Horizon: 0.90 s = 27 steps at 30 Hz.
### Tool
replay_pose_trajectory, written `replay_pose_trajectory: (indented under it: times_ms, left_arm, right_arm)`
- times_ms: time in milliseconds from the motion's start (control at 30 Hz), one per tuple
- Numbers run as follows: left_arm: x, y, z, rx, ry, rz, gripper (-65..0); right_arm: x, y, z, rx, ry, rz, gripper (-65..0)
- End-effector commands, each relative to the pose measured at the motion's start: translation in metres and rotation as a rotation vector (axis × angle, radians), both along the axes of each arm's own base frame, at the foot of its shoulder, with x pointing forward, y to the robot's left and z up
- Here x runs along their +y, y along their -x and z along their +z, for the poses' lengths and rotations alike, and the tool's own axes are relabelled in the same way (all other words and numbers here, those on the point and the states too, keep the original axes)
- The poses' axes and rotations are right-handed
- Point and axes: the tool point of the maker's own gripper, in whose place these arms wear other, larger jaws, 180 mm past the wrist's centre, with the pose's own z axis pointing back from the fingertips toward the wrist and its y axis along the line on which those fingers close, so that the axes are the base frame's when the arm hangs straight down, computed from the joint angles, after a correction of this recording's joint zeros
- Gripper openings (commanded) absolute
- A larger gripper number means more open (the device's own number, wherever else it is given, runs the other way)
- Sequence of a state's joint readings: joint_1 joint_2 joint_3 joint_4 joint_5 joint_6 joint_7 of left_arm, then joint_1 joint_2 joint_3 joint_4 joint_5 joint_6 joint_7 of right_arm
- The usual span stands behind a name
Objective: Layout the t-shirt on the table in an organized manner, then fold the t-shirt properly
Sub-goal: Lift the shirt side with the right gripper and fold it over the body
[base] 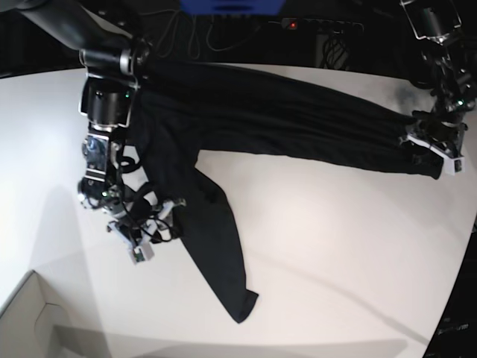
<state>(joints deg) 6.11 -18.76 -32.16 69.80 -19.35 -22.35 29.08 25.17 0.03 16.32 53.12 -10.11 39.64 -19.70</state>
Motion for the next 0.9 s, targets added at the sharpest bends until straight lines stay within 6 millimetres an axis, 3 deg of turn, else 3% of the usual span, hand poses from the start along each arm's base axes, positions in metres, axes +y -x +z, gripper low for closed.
replay_pose_trajectory:
  times_ms: [0,200,333,433,600,700,800,867]
  left_arm:
    - [0.005,0.013,-0.011,0.085,-0.016,0.003,-34.3]
    - [0.004,0.013,-0.012,0.085,-0.015,0.003,-34.3]
    - [0.004,0.013,-0.011,0.082,-0.01,0.004,-34.3]
    - [0.004,0.013,-0.011,0.082,-0.01,0.004,-34.3]
    - [0.003,0.013,-0.013,0.086,-0.008,0.002,-34.3]
    - [0.002,0.013,-0.013,0.087,-0.009,-0.001,-34.3]
    - [0.002,0.013,-0.013,0.089,-0.01,-0.003,-34.3]
    - [0.002,0.013,-0.013,0.088,-0.009,-0.002,-34.3]
  right_arm:
    - [0.007,-0.02,0.02,-0.068,-0.05,0.004,-33.9]
    - [0.031,-0.037,0.007,-0.048,-0.125,0.04,-33.9]
    - [0.038,-0.032,-0.004,-0.026,-0.13,0.054,-35.2]
    - [0.042,-0.029,-0.008,-0.014,-0.142,0.058,-43.1]
    - [0.049,-0.027,-0.009,-0.013,-0.156,0.063,-65.0]
    - [0.049,-0.031,-0.004,-0.025,-0.154,0.063,-65.0]
    - [0.043,-0.04,0.014,-0.085,-0.128,0.057,-65.0]
    - [0.05,-0.035,0.018,-0.103,-0.122,0.06,-65.0]
